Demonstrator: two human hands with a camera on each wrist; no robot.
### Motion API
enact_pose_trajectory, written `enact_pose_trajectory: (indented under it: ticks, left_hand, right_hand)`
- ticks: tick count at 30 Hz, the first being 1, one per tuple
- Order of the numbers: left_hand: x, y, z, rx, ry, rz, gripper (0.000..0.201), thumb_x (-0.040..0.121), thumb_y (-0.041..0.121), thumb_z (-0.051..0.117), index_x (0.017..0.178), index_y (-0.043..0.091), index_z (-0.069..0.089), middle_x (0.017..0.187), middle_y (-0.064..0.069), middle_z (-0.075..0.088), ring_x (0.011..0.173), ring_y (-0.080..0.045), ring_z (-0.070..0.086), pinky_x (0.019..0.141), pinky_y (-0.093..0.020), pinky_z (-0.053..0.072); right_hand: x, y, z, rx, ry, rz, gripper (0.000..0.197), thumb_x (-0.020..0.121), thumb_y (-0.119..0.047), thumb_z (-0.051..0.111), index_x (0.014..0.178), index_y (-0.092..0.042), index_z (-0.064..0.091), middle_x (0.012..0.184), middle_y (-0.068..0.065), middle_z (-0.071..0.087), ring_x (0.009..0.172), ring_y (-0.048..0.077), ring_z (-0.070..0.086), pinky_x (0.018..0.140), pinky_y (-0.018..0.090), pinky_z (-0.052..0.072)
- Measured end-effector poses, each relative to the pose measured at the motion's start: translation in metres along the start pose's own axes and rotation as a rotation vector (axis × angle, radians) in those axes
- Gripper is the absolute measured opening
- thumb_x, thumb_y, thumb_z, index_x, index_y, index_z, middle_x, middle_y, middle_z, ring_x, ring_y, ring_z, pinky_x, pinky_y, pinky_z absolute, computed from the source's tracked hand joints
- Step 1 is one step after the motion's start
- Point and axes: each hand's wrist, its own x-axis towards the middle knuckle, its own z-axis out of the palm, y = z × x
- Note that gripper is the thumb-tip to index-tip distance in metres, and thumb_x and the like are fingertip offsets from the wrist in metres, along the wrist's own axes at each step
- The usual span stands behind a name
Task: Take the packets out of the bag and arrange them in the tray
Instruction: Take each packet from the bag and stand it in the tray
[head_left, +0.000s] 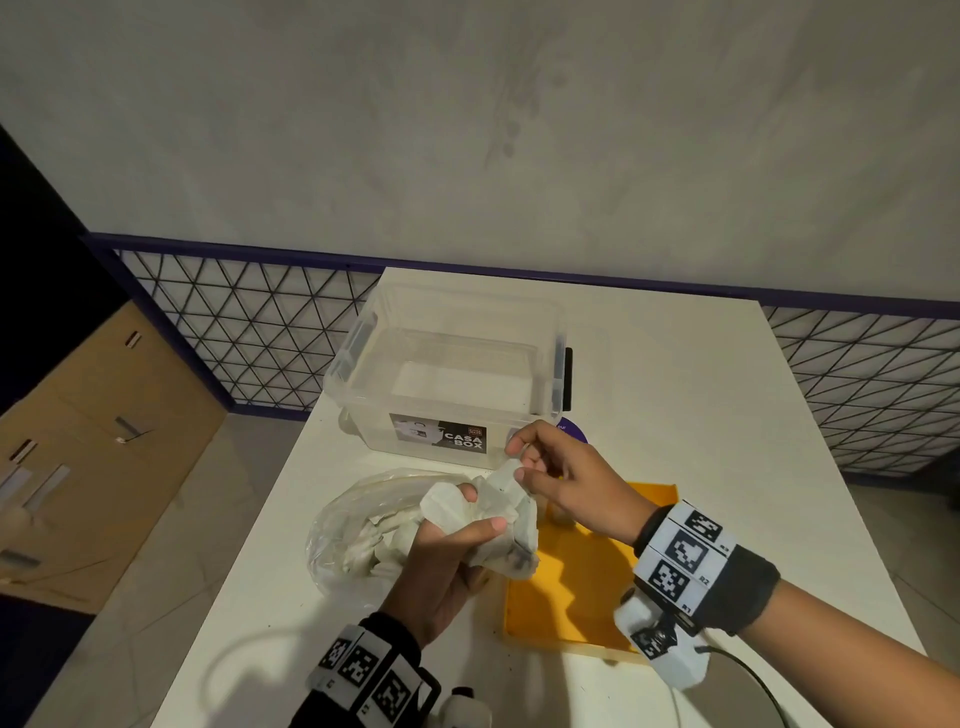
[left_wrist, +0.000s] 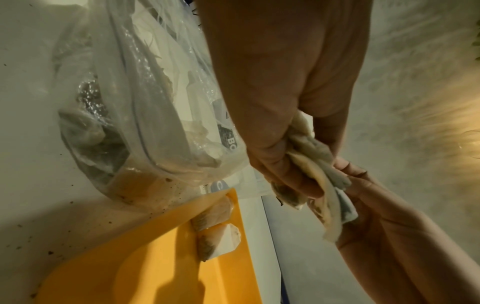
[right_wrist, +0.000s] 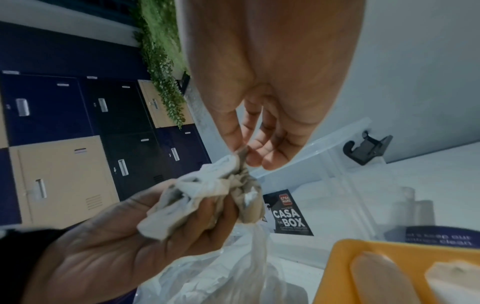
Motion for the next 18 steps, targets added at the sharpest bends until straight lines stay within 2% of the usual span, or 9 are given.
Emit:
enact_pose_trajectory:
  ticks: [3,6,8,10,11,13,15,16,18]
  left_hand:
    - [-0.001,0.002,0.0,-0.026,-0.001,-0.001,0.051,0.075,-0.002,0.064,0.122,0.002,0.046,0.108,-0.02,0.063,0.096,-0.025,0.067,0.077,-0.033,0.057]
    - [0.005,-0.003,-0.008,-0.058,0.059,-0.026,0.053,0.077,-0.001,0.061,0.127,0.003,0.044,0.118,-0.023,0.062,0.104,-0.028,0.063,0.077,-0.033,0.057]
    - [0.006,-0.004,-0.009,-0.098,0.068,-0.056,0.044,0.09,-0.004,0.05,0.132,0.003,0.041,0.113,-0.025,0.063,0.103,-0.028,0.062,0.086,-0.035,0.053]
    - [0.006,-0.009,-0.011,-0.142,0.008,0.0,0.038,0.097,-0.007,0.037,0.134,0.001,0.041,0.109,-0.024,0.063,0.104,-0.026,0.062,0.095,-0.034,0.048]
    - [0.004,-0.006,-0.009,-0.08,0.035,-0.002,0.038,0.093,-0.007,0.046,0.13,0.001,0.044,0.11,-0.023,0.064,0.104,-0.027,0.063,0.093,-0.034,0.05]
    - [0.001,0.0,-0.007,-0.002,0.053,-0.013,0.044,0.078,-0.002,0.062,0.12,0.0,0.047,0.11,-0.021,0.064,0.1,-0.027,0.065,0.08,-0.034,0.057]
    - [-0.004,0.003,-0.002,0.039,-0.016,0.031,0.046,0.072,-0.002,0.063,0.115,0.001,0.047,0.102,-0.018,0.063,0.092,-0.023,0.067,0.072,-0.032,0.056]
    - [-0.002,0.001,-0.003,0.042,-0.014,0.033,0.043,0.072,-0.002,0.062,0.113,0.001,0.048,0.098,-0.016,0.064,0.089,-0.021,0.067,0.071,-0.031,0.055]
    - [-0.004,0.003,-0.001,0.05,0.013,0.015,0.039,0.073,-0.002,0.062,0.109,0.002,0.05,0.091,-0.015,0.063,0.083,-0.019,0.067,0.07,-0.031,0.054]
  right_hand:
    - [-0.002,0.002,0.002,0.073,0.046,-0.003,0.019,0.089,-0.006,0.056,0.103,-0.019,0.057,0.074,-0.008,0.047,0.07,0.007,0.045,0.074,0.031,0.047]
    - [-0.004,0.002,0.004,0.1,0.092,-0.013,0.019,0.09,-0.007,0.055,0.105,-0.017,0.058,0.077,-0.001,0.045,0.072,0.013,0.045,0.073,0.025,0.046]
    - [-0.003,0.001,0.006,0.083,0.119,-0.021,0.02,0.09,-0.007,0.054,0.106,-0.02,0.058,0.077,-0.002,0.044,0.072,0.014,0.044,0.072,0.025,0.046]
    - [-0.001,0.0,0.005,0.067,0.132,-0.024,0.023,0.09,-0.007,0.054,0.107,-0.022,0.059,0.078,-0.003,0.044,0.071,0.018,0.046,0.075,0.034,0.049]
    - [0.0,0.0,0.005,0.033,0.125,-0.019,0.025,0.089,-0.007,0.054,0.108,-0.024,0.059,0.081,-0.002,0.046,0.073,0.021,0.048,0.078,0.038,0.05]
    - [0.002,-0.002,0.005,-0.089,0.074,-0.006,0.029,0.088,-0.014,0.058,0.112,-0.03,0.058,0.097,0.001,0.05,0.087,0.017,0.052,0.087,0.035,0.047]
    - [0.003,-0.003,0.005,-0.166,0.004,0.007,0.033,0.087,-0.022,0.062,0.118,-0.032,0.056,0.11,0.004,0.051,0.099,0.01,0.05,0.091,0.025,0.043]
    - [0.004,-0.003,0.005,-0.174,-0.022,0.011,0.032,0.086,-0.022,0.063,0.117,-0.029,0.058,0.112,0.004,0.052,0.099,0.008,0.05,0.089,0.022,0.042]
    - [0.006,-0.003,0.004,-0.143,-0.052,0.017,0.022,0.085,-0.016,0.064,0.107,-0.02,0.065,0.107,0.004,0.058,0.096,0.013,0.053,0.086,0.024,0.043]
